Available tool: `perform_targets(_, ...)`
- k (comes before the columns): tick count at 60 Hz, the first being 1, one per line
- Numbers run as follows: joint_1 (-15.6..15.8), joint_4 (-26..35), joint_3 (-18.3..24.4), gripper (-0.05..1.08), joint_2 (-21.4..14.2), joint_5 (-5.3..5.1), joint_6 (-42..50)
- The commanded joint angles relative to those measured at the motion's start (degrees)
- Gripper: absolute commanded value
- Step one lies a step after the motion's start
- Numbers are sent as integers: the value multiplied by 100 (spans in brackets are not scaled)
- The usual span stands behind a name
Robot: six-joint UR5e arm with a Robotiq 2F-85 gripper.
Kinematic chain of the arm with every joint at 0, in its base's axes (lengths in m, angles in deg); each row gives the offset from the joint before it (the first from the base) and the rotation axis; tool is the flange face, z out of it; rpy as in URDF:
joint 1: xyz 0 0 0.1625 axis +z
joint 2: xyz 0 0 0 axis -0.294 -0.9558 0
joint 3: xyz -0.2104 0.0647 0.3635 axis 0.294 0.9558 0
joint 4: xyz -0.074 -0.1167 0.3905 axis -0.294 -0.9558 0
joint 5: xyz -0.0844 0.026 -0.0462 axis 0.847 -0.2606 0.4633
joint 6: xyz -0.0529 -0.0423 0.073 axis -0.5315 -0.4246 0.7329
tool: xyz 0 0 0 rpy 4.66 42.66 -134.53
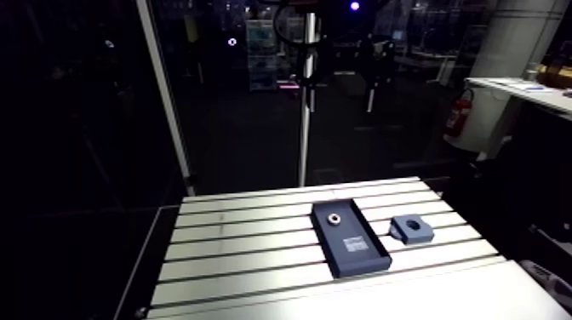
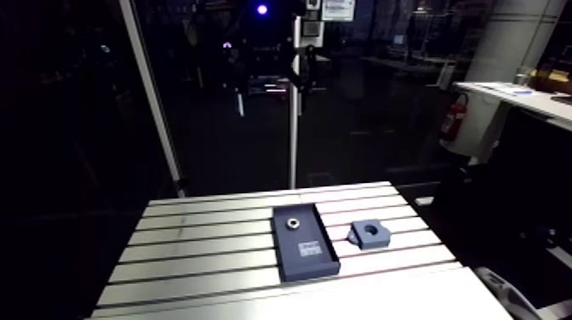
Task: Pick up the bearing and press it into the housing until flush.
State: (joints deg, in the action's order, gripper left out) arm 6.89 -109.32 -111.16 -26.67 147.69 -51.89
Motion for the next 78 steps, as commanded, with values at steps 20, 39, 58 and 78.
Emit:
perform_targets(20, 335, 668, -61, 1, -422, -193, -510)
perform_targets(39, 286, 510, -139, 1, -381, -185, -683)
perform_targets(58, -446, -198, -228, 1, -37, -202, -1313)
perform_targets(78, -465, -1182, -491, 1, 457, -177, -1346)
